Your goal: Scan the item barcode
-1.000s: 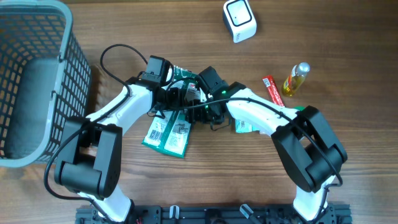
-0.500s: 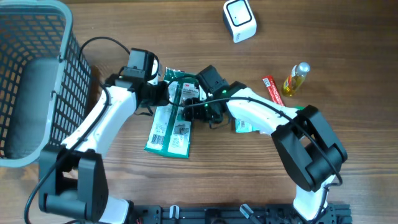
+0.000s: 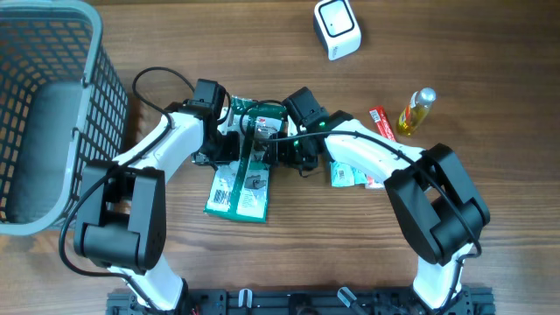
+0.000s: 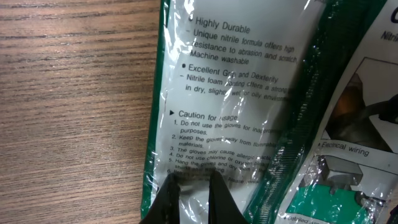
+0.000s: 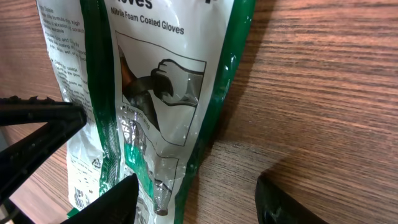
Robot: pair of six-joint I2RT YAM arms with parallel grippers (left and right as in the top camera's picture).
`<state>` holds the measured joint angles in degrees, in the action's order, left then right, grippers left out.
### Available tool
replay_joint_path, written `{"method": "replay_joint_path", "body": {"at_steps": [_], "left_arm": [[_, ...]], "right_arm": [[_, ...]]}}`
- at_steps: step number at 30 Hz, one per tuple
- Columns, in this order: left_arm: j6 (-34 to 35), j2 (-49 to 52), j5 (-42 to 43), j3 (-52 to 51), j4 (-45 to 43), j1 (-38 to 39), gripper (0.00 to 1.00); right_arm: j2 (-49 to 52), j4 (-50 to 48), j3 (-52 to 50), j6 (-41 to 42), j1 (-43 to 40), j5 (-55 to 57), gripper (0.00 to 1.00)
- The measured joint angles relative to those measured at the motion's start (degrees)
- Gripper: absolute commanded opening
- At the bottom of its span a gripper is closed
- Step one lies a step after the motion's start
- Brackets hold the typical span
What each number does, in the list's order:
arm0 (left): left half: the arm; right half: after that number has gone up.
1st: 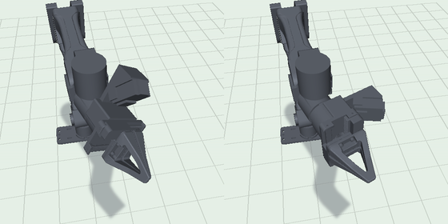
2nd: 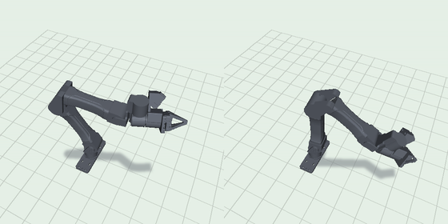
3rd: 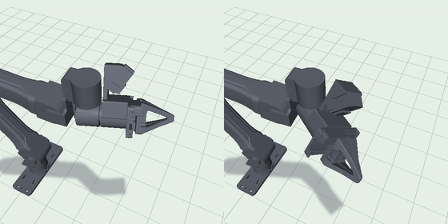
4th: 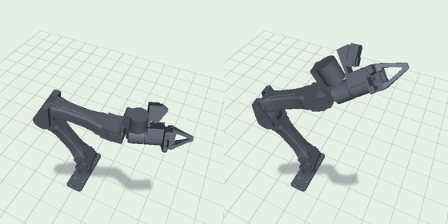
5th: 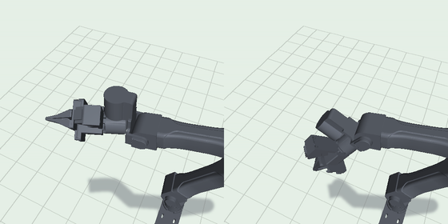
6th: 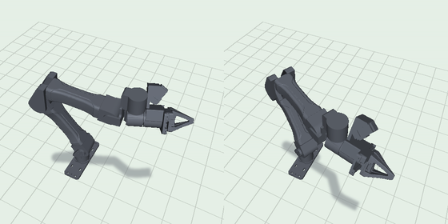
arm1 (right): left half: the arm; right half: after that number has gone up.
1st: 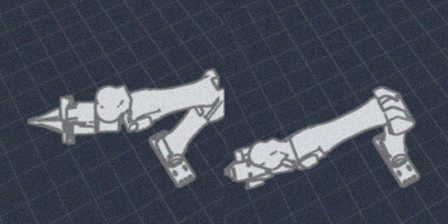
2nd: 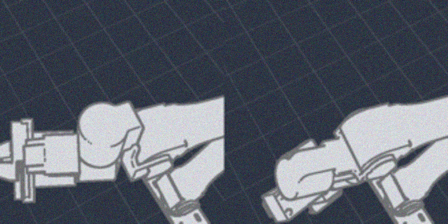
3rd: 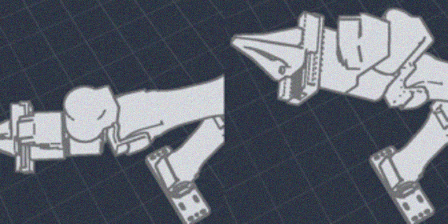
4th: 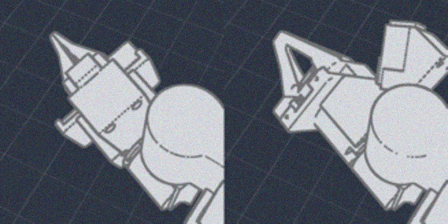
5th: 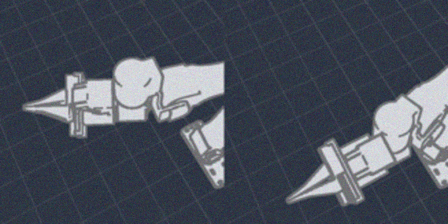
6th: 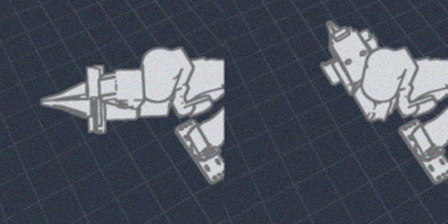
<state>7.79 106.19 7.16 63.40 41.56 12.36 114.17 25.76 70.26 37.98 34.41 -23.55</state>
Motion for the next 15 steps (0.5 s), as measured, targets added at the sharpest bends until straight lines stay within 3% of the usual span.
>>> {"method": "replay_joint_path", "body": {"at_steps": [15], "left_arm": [[-0.2,-2.7,-2.0,1.5,1.7,-0.4,0.05]], "right_arm": [[0.0,-0.3,0.0,0.4,0.0,0.0,0.62]]}}
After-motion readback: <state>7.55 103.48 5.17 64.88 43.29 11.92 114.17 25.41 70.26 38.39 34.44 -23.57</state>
